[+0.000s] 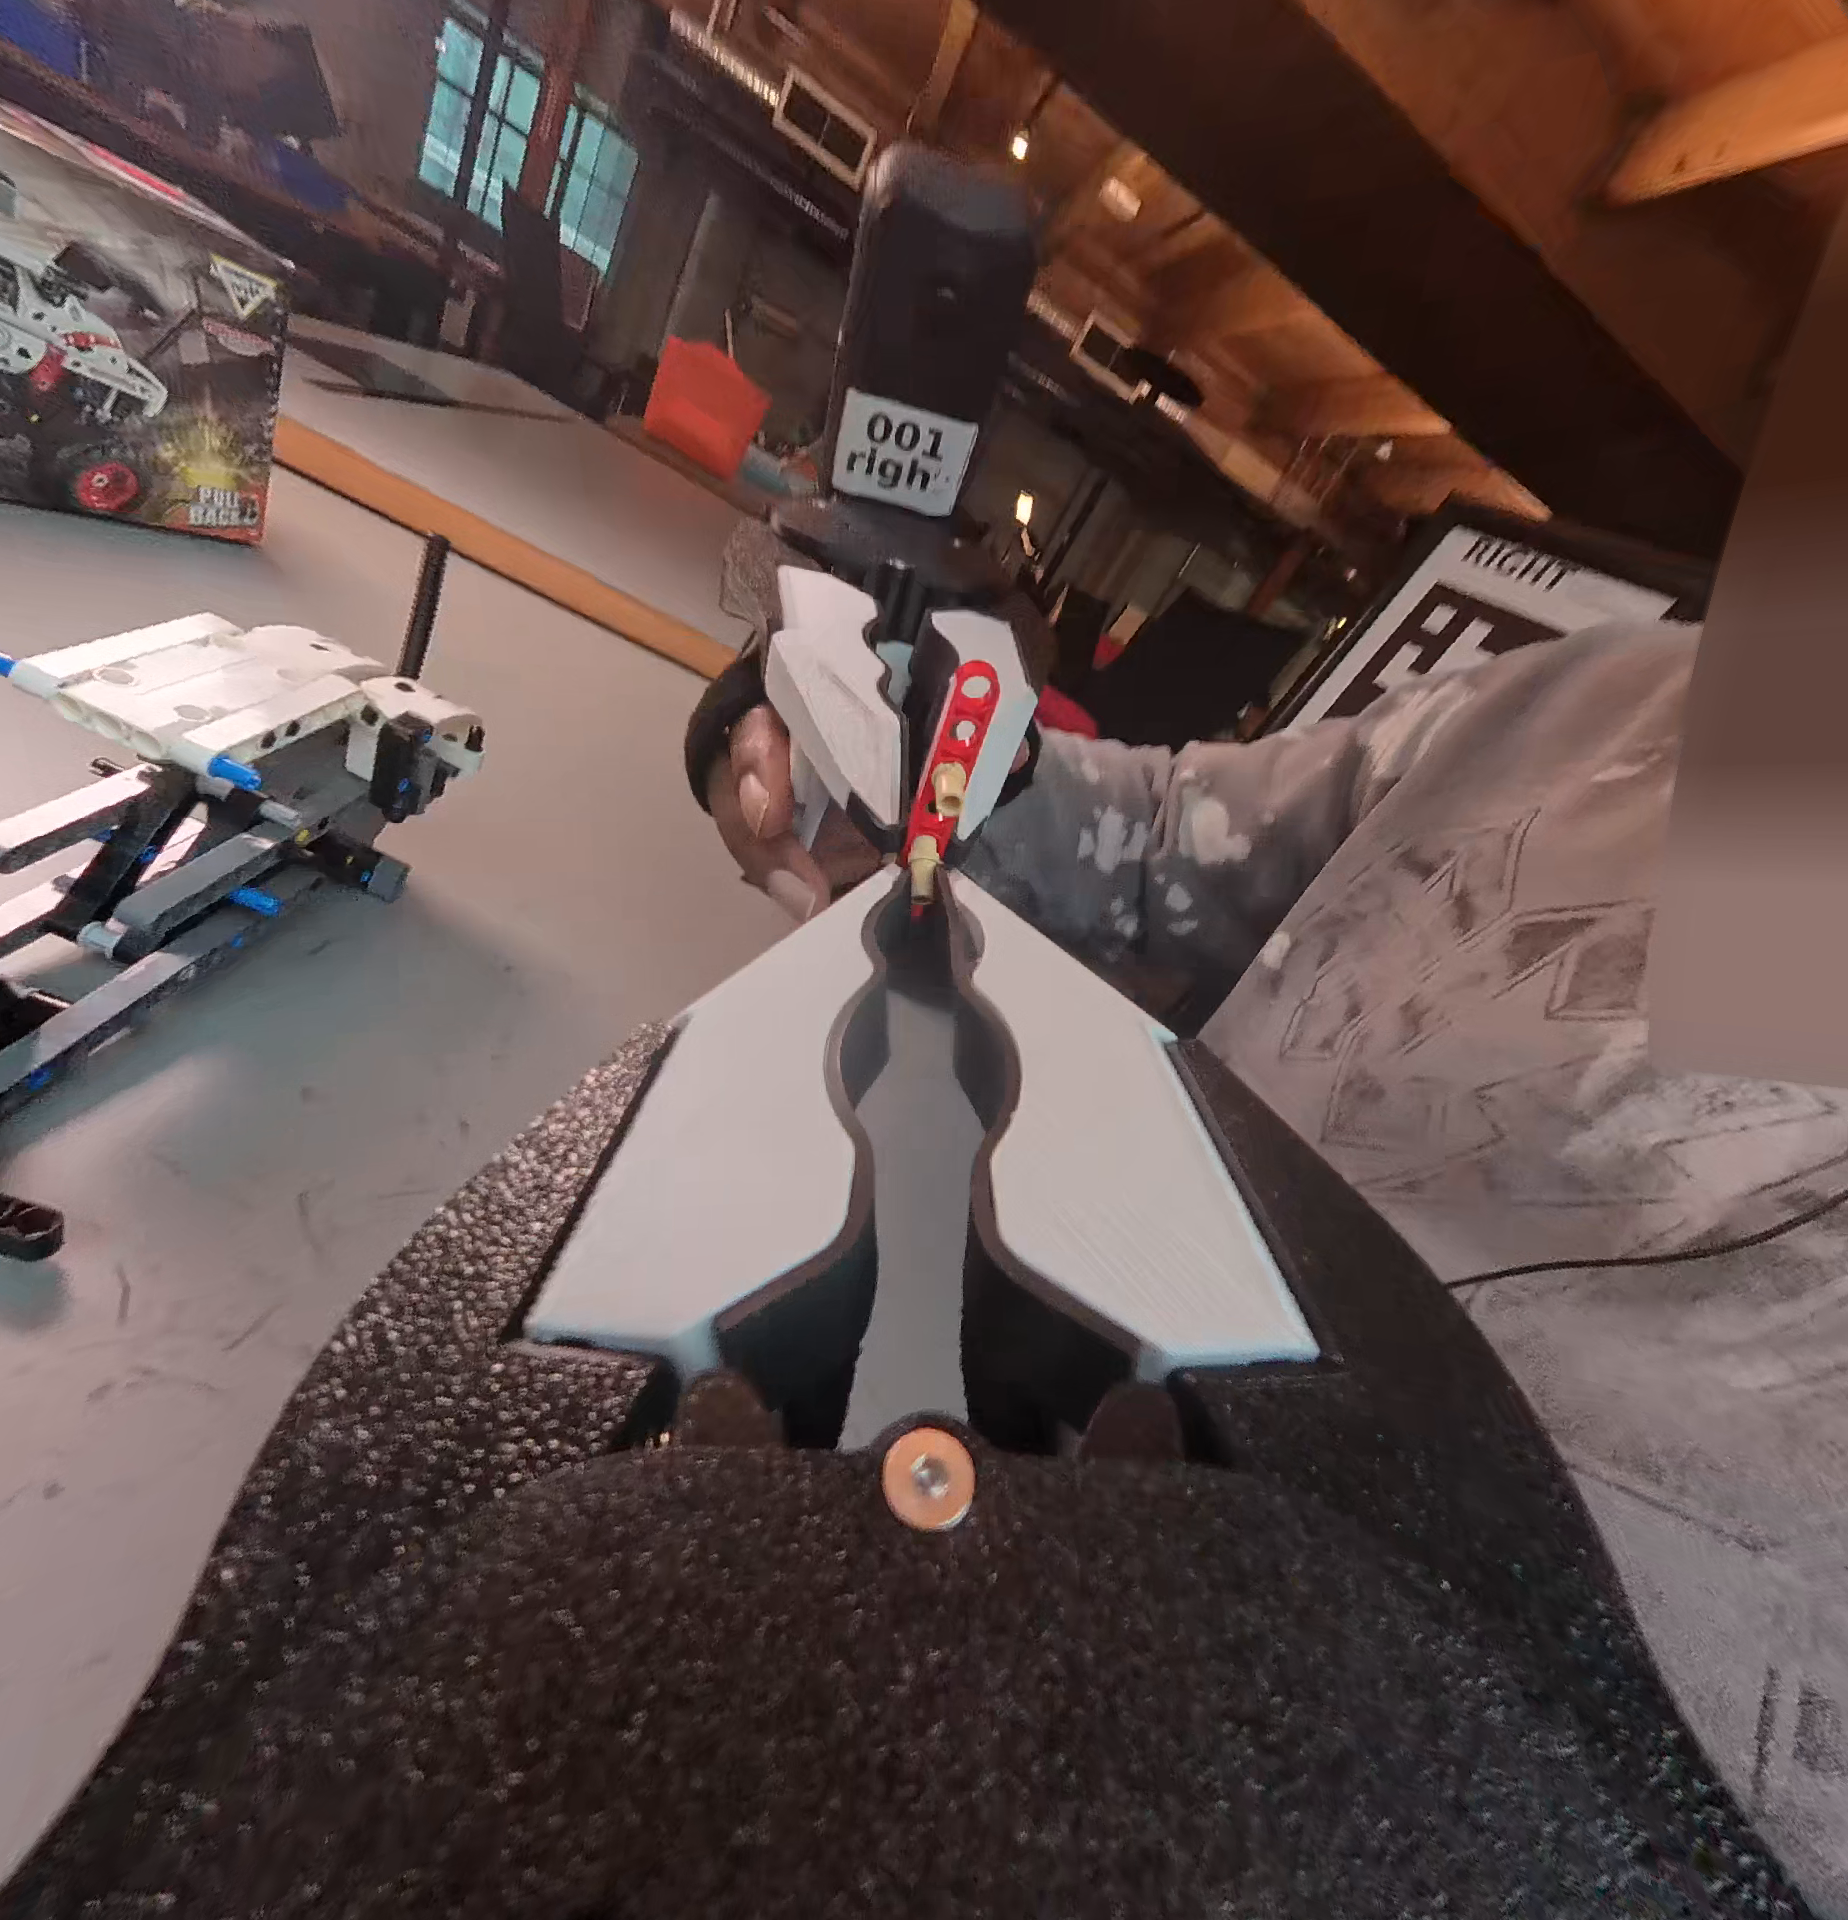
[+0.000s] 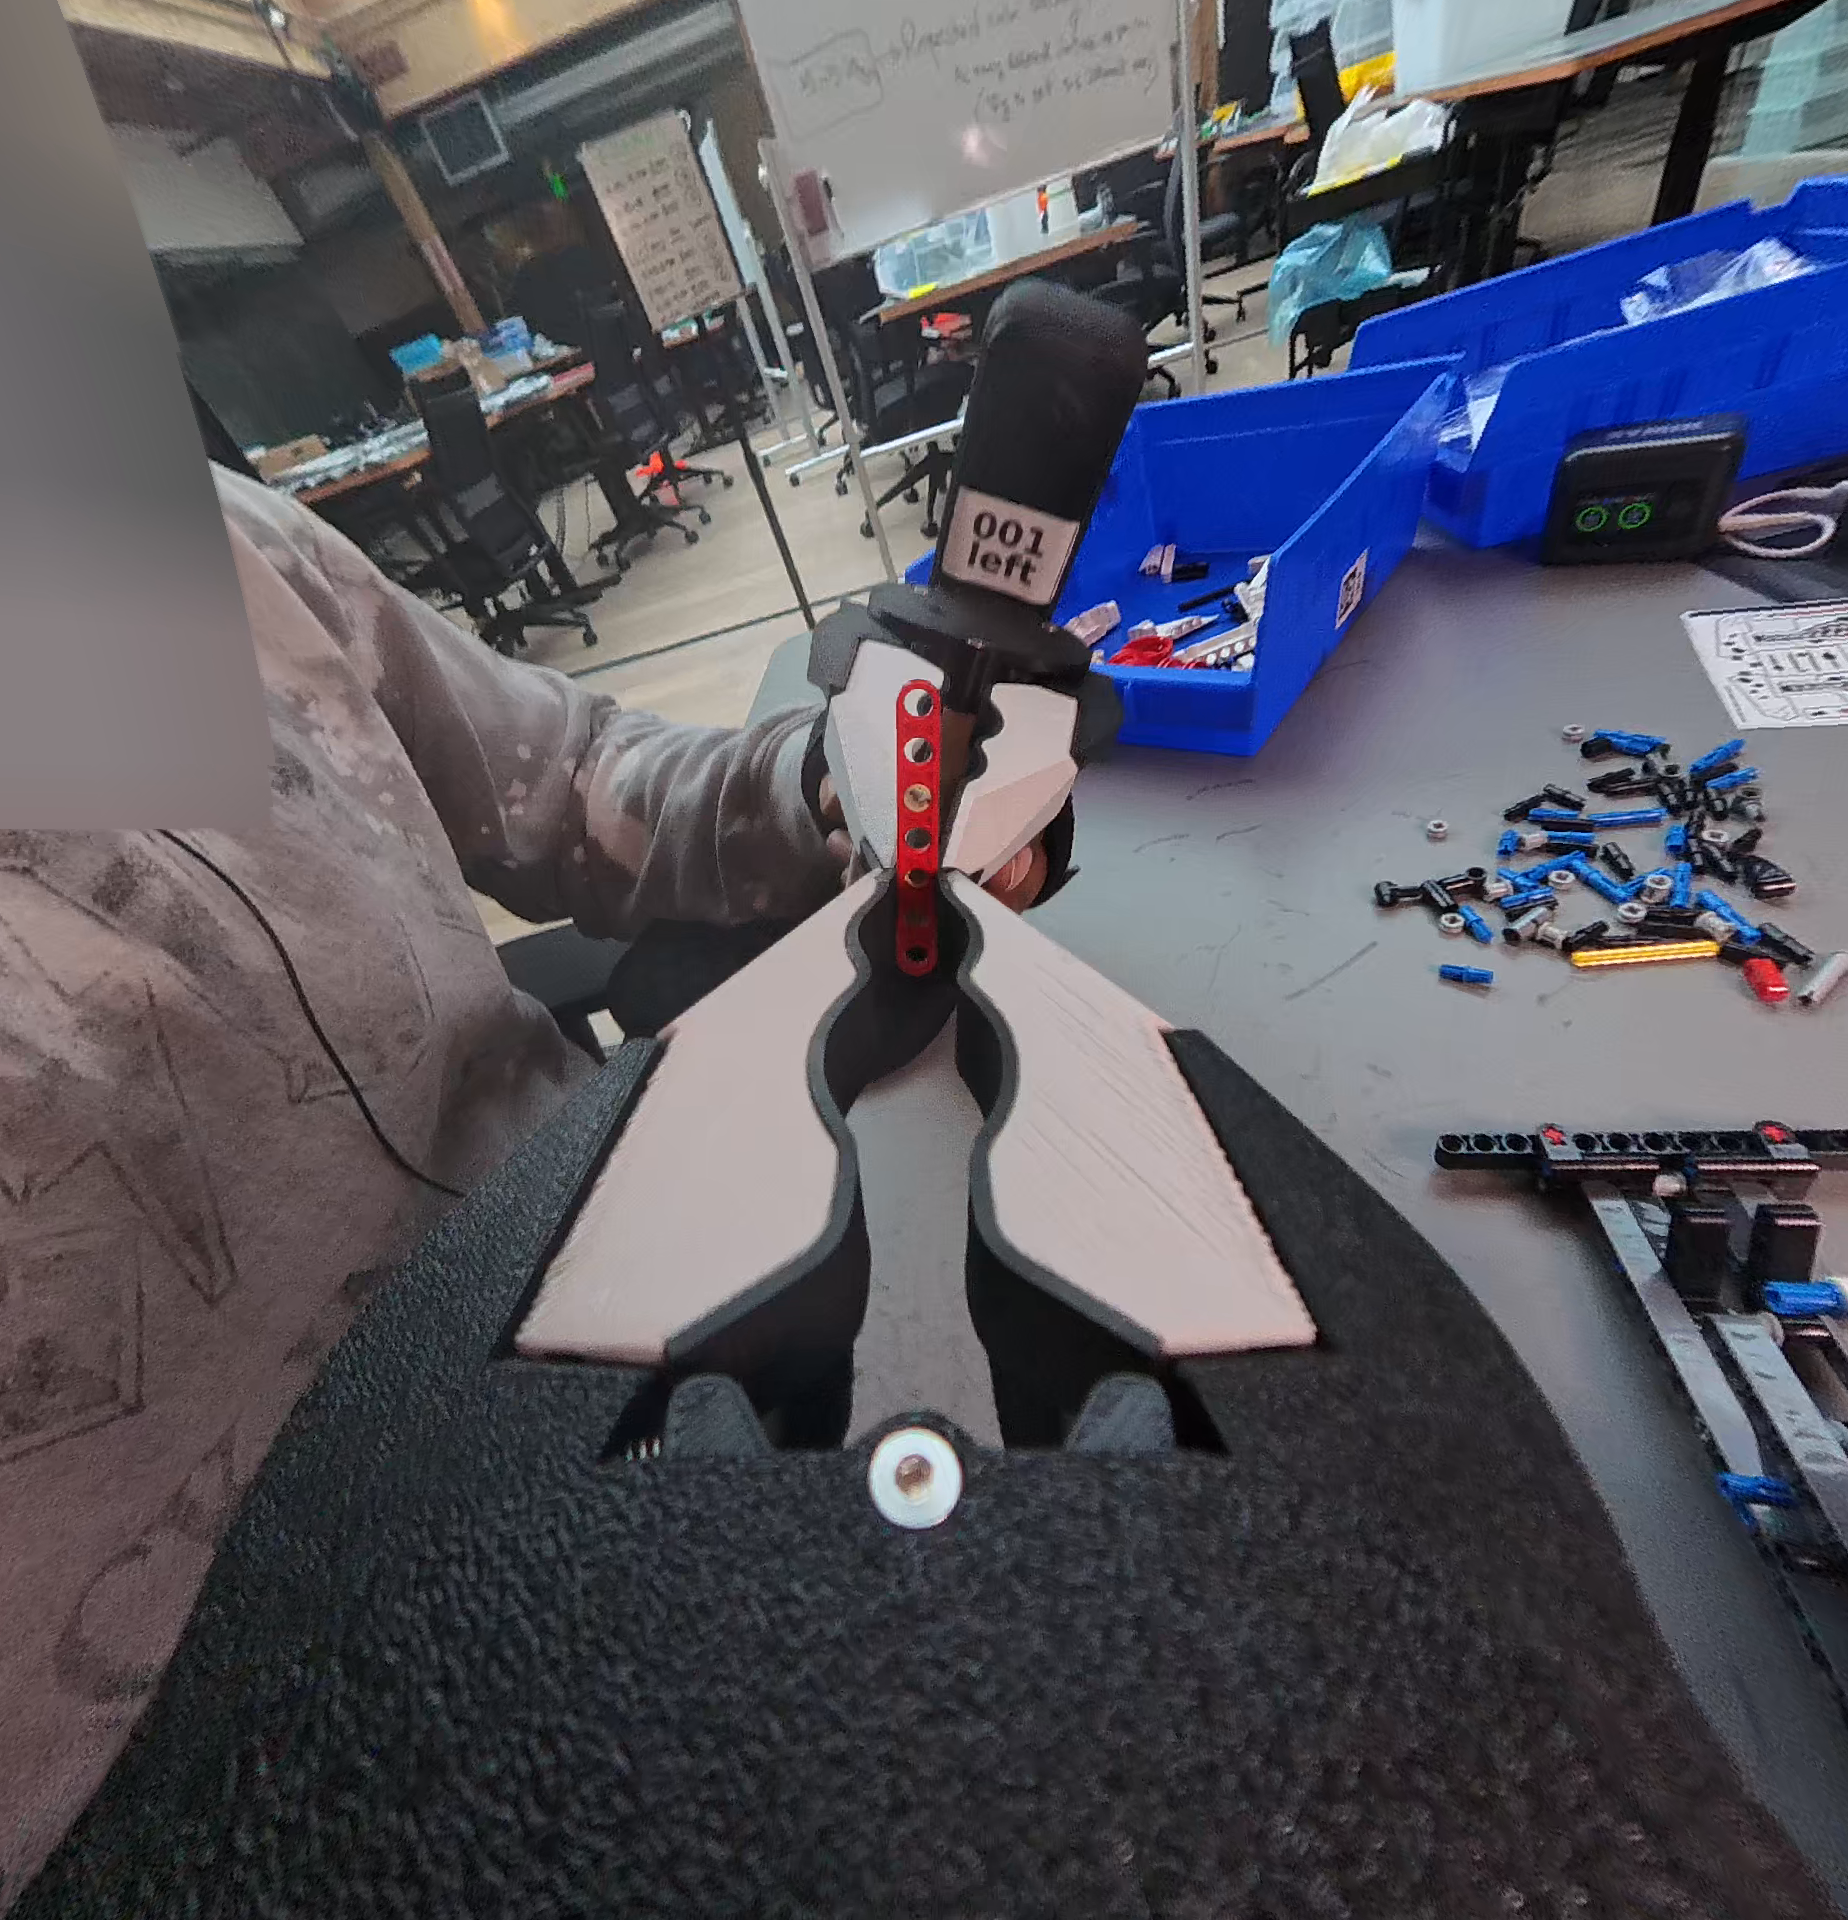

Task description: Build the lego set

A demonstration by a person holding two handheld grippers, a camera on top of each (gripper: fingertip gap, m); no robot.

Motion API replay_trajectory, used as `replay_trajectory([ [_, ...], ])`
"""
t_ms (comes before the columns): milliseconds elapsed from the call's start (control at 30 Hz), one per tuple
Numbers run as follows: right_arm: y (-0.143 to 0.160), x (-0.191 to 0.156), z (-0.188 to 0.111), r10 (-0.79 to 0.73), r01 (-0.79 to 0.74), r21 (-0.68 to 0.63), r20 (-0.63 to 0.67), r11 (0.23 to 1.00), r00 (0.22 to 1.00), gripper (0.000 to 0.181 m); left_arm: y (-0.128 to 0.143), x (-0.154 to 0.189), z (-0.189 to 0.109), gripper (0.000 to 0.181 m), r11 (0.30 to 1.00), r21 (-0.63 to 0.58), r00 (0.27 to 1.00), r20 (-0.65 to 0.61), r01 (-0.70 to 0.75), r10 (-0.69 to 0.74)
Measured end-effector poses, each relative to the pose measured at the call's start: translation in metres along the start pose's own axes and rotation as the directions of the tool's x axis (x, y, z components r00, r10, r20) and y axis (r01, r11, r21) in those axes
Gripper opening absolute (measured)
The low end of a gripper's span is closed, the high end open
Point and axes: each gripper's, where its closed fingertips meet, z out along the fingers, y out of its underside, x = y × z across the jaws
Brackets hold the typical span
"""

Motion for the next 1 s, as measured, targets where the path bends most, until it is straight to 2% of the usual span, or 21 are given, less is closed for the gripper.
replay_trajectory([
  [133,0.025,-0.001,-0.002,-0.088,0.092,-0.183,0.030,0.979,0.996,0.007,0.026,-0.008,0.005,0.003,0.972,-0.212,0.986,0.107,-0.100,0.125],
  [300,0.061,0.002,-0.004,-0.230,0.239,-0.432,0.074,0.870,0.970,0.006,0.060,-0.020,0.010,0.002,0.901,-0.413,0.961,0.169,-0.133,0.220],
  [433,0.083,0.000,-0.005,-0.314,0.341,-0.550,0.147,0.762,0.938,0.006,0.078,-0.024,0.012,0.002,0.852,-0.508,0.955,0.171,-0.127,0.244],
  [600,0.096,0.002,-0.007,-0.428,0.458,-0.627,0.211,0.630,0.879,0.006,0.091,-0.027,0.014,0.002,0.821,-0.570,0.975,0.169,-0.024,0.146],
  [733,0.104,0.003,-0.007,-0.525,0.532,-0.622,0.218,0.575,0.823,0.007,0.098,-0.028,0.014,0.003,0.768,-0.631,0.987,0.161,0.108,-0.007],
  [900,0.105,0.003,-0.008,-0.670,0.634,-0.613,0.219,0.471,0.709,0.006,0.100,-0.025,0.017,0.002,0.721,-0.621,0.951,0.181,0.308,-0.251],
  [1000,0.109,0.001,-0.008,-0.751,0.694,-0.619,0.243,0.368,0.614,0.006,0.104,-0.024,0.019,0.002,0.690,-0.638,0.938,0.200,0.343,-0.282],
])
